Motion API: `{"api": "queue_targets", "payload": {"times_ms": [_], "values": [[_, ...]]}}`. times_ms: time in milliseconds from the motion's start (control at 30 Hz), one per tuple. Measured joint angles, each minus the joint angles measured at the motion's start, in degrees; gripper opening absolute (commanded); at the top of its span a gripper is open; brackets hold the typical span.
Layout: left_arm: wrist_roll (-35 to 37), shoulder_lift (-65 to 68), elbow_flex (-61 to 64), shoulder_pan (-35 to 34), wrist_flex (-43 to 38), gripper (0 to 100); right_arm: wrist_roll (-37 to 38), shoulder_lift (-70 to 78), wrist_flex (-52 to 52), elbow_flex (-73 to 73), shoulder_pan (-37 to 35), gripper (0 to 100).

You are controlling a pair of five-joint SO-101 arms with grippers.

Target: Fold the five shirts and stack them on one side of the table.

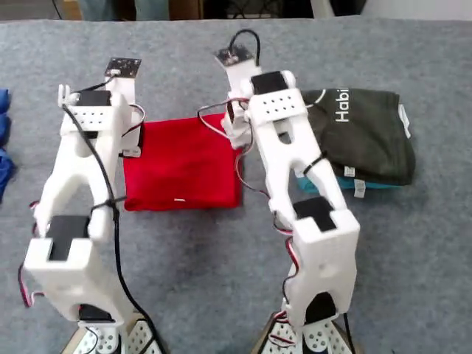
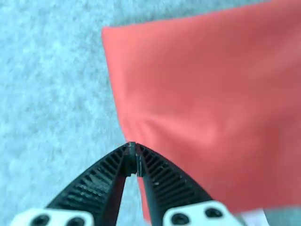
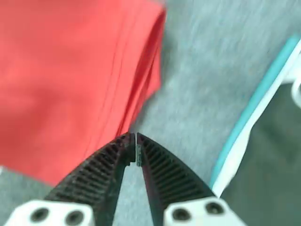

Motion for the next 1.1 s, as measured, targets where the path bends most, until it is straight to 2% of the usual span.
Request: {"api": "queue_targets", "payload": {"times_ms": [100,200,367,567,667,867,1100], "values": [[0.00,-5.01,4.75,0.00,3.08,3,0.00,5.98,0.09,-8.26,-0.44,1.8],[-0.09,-11.34,13.89,0.00,2.73,3,0.00,12.66,1.23,-17.32,-1.93,2.0],[-0.35,-20.40,31.74,1.05,-4.13,3,0.00,24.62,2.55,-31.74,-2.64,2.0],[-0.70,-23.30,44.13,8.00,-10.11,3,0.00,36.31,4.84,-45.89,-2.55,1.8],[-0.09,-23.12,47.56,11.08,-12.31,3,0.00,39.74,7.47,-51.87,-2.55,1.8],[2.64,-16.97,47.74,11.52,-14.68,3,0.00,43.34,12.57,-59.87,-2.02,1.8],[2.90,-17.32,43.87,10.81,-11.08,3,0.00,43.52,15.21,-64.09,0.09,1.8]]}}
